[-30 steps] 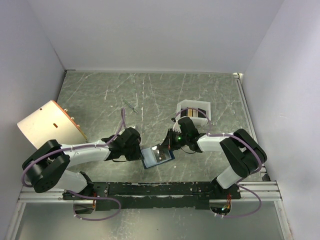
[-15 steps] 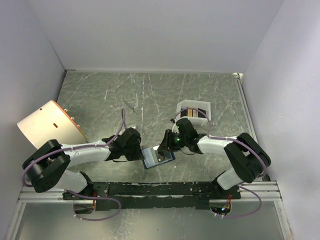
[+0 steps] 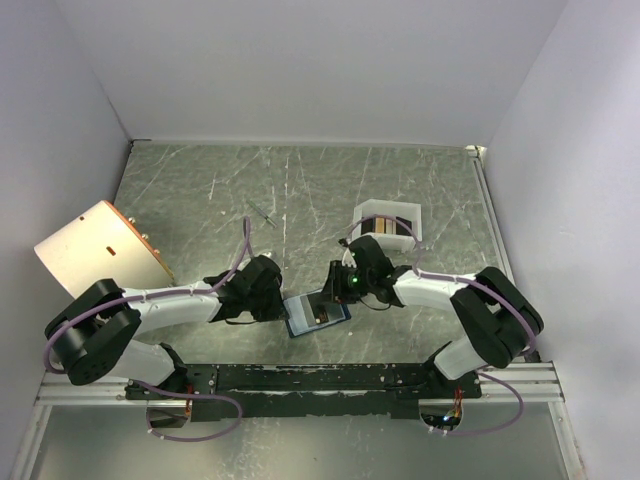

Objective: Put the credit cards into the card holder
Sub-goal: Insert the credit card into the card holder.

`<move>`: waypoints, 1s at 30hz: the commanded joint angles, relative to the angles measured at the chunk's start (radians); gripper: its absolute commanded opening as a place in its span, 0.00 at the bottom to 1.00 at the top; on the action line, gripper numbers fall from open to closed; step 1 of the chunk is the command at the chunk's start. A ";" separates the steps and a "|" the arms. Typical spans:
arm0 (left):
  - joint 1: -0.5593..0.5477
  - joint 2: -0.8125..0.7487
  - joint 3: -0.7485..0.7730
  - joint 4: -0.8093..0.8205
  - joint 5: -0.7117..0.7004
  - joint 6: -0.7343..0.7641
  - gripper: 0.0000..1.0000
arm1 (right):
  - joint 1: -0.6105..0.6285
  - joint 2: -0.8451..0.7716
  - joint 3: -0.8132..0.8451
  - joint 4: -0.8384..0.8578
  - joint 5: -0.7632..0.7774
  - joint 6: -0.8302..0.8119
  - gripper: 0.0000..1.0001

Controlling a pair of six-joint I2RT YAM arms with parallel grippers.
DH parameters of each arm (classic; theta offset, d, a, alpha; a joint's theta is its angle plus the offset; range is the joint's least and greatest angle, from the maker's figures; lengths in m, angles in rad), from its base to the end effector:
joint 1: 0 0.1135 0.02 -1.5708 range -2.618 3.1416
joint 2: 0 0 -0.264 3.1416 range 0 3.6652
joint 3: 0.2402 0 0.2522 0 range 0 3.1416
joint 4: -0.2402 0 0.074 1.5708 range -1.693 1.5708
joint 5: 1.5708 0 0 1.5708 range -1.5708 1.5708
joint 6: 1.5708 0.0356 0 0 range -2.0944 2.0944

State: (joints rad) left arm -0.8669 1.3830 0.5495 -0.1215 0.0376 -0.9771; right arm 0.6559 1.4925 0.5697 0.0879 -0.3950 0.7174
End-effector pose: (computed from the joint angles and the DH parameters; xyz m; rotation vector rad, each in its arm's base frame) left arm 0.1563 -0.1862 0.1424 -0.1330 2.7058 -0.7172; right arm 0.2031 0.1736 0.1384 -0.1214 2.6237 1.0453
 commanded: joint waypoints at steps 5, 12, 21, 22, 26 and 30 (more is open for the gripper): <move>-0.008 0.012 -0.013 0.034 0.034 -0.001 0.14 | 0.057 0.000 0.004 0.013 -0.006 0.021 0.28; -0.008 0.014 -0.016 0.043 0.035 -0.005 0.14 | 0.075 0.008 0.010 0.024 -0.002 0.018 0.27; -0.009 0.004 -0.008 0.031 0.041 -0.012 0.14 | 0.076 -0.054 0.046 -0.081 0.076 -0.025 0.37; -0.008 0.002 -0.012 0.032 0.039 -0.012 0.14 | 0.077 -0.062 0.051 -0.090 0.091 -0.030 0.39; -0.008 0.009 -0.022 0.060 0.055 -0.015 0.14 | 0.076 -0.053 0.068 -0.108 0.121 -0.039 0.42; -0.008 0.011 -0.033 0.083 0.062 -0.025 0.14 | 0.077 -0.016 0.069 -0.075 0.086 -0.028 0.43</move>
State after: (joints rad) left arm -0.8677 1.3895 0.5377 -0.0818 0.0731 -0.9882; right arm 0.7277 1.4517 0.6228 0.0128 -0.3099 0.6979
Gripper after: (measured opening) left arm 0.141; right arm 0.426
